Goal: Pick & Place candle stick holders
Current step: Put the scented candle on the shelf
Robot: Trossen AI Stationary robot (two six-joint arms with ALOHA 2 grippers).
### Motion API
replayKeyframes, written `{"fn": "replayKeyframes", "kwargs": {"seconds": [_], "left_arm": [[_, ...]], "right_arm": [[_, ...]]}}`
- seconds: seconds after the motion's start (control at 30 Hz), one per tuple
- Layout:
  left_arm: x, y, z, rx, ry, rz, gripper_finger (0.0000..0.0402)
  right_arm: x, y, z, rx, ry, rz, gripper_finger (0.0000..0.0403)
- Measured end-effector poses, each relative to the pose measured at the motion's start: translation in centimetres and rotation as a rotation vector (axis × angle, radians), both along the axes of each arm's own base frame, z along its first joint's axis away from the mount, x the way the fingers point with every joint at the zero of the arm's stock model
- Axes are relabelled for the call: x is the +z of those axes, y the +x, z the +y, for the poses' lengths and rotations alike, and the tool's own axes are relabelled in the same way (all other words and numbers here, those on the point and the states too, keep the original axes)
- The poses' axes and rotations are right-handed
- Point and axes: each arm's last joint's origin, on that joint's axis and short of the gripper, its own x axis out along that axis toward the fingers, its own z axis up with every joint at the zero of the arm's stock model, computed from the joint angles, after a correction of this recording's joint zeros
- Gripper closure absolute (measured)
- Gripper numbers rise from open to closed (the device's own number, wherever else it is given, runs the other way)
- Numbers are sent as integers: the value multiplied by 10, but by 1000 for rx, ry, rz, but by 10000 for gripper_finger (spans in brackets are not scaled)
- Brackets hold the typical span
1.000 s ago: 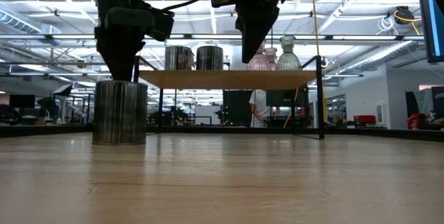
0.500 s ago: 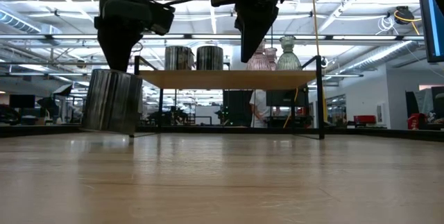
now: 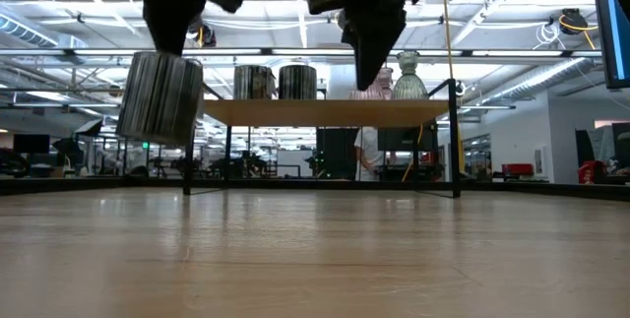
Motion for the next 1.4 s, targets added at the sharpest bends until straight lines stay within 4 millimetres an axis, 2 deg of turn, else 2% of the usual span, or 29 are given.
{"fn": "replayKeyframes", "kwargs": {"seconds": [0.13, 0.3, 0.43, 0.53, 0.8, 0.97, 1.17, 1.4], "left_arm": [[19, 0, 0, -4, -4, -18, 370], [49, -3, 0, 2, -7, -57, 370], [73, -3, 3, 12, -14, -123, 370], [88, -3, 8, 27, -18, -182, 370], [118, -5, 41, 83, -2, -299, 370], [131, -11, 72, 136, 26, -341, 370], [134, -17, 105, 185, 57, -353, 370], [121, 2, 131, 154, 37, -367, 370]], "right_arm": [[8, -8, 0, 3, -1, 15, 344], [33, -24, -1, 11, 1, -47, 344], [49, -45, -5, 14, 5, -146, 344], [51, -68, -11, -25, 18, -231, 344], [43, -138, -26, -161, 198, -496, 344], [32, -170, -26, -217, 254, -613, 344], [13, -192, -26, -269, 294, -685, 344], [-2, -201, -25, -307, 327, -734, 344]]}}
